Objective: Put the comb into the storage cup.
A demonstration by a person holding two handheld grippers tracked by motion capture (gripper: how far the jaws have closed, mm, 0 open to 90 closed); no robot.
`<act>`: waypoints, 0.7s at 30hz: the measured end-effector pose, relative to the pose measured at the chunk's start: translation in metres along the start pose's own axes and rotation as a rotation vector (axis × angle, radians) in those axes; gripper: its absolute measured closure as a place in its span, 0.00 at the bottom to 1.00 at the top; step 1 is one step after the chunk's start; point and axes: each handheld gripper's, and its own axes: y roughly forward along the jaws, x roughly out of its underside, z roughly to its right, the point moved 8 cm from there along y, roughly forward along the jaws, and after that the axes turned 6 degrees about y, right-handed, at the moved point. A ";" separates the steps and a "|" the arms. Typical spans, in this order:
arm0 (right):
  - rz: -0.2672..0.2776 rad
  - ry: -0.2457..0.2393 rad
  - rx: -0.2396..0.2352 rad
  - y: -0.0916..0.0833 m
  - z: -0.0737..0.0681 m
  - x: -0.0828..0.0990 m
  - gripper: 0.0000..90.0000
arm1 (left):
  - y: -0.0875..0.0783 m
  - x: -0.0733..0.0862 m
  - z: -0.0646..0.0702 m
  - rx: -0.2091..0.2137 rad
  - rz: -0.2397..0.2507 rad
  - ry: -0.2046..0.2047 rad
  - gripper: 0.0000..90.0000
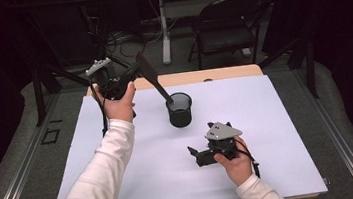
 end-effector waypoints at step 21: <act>-0.002 0.002 -0.001 0.000 0.001 0.001 0.00 | 0.021 0.014 -0.006 -0.033 -0.025 -0.035 0.94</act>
